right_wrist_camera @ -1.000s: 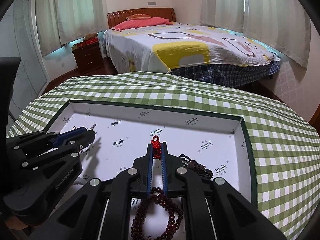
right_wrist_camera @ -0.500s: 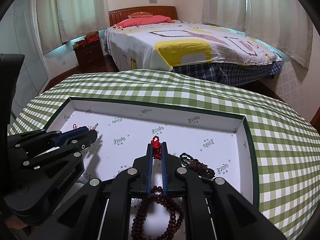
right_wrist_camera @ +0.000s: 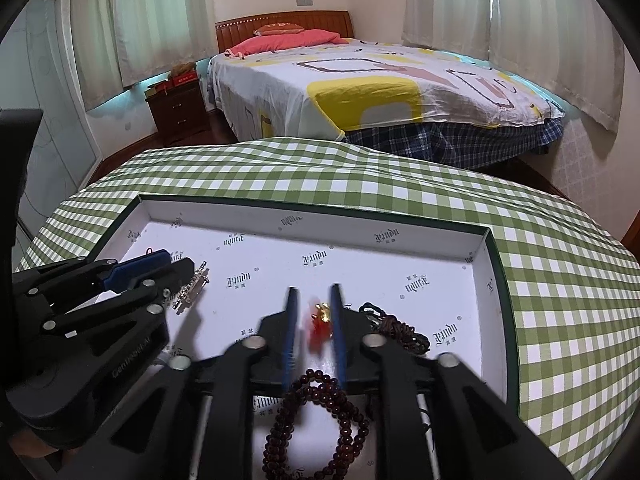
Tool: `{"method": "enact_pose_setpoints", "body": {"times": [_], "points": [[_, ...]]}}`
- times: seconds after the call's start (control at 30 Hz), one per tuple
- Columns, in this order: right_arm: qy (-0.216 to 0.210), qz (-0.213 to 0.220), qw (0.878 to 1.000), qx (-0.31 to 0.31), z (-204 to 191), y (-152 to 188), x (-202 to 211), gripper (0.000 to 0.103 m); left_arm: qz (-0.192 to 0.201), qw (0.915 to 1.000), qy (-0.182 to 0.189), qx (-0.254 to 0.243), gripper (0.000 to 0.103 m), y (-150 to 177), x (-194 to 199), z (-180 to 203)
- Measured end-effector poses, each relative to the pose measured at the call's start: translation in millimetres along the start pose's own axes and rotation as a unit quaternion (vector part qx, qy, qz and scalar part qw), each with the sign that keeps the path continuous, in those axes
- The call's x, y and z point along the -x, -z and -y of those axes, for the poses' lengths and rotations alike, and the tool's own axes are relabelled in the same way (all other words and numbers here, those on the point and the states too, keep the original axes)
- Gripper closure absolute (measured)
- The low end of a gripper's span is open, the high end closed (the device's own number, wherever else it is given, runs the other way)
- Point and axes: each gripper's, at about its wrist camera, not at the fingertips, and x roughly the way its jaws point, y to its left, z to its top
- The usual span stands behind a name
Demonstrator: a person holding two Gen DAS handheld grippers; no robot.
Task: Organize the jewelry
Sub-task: 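Lower both items into the box and open both tools, then withdraw both open tools from the box back over the table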
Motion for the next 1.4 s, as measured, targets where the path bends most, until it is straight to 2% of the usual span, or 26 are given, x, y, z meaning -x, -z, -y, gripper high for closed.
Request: {"method": "enact_pose_setpoints", "body": {"times": [0.17, 0.3, 0.57, 0.8, 1.17, 1.4], "points": [[0.007, 0.009, 1.000, -0.001, 1, 1, 5, 0.062, 0.011, 0.9999, -0.006, -0.001, 0.054, 0, 6, -1], [0.011, 0.015, 1.000, -0.004, 3, 0, 10, 0.054, 0.018, 0.9998, -0.011, 0.003, 0.043, 1, 11, -5], [0.023, 0.034, 0.999, -0.003, 6, -3, 23, 0.038, 0.037, 0.9992, -0.016, 0.007, 0.030, 1, 24, -11], [0.036, 0.053, 0.998, -0.005, 10, -2, 36, 0.026, 0.066, 0.9974, -0.026, 0.011, 0.015, 3, 43, -17], [0.047, 0.089, 0.995, -0.011, 15, -3, 72, 0.024, 0.114, 0.9925, -0.043, 0.010, 0.013, 3, 86, -23], [0.054, 0.114, 0.992, -0.008, 16, 7, 102, 0.024, 0.136, 0.9895, -0.042, 0.028, 0.012, 16, 116, -30]]}}
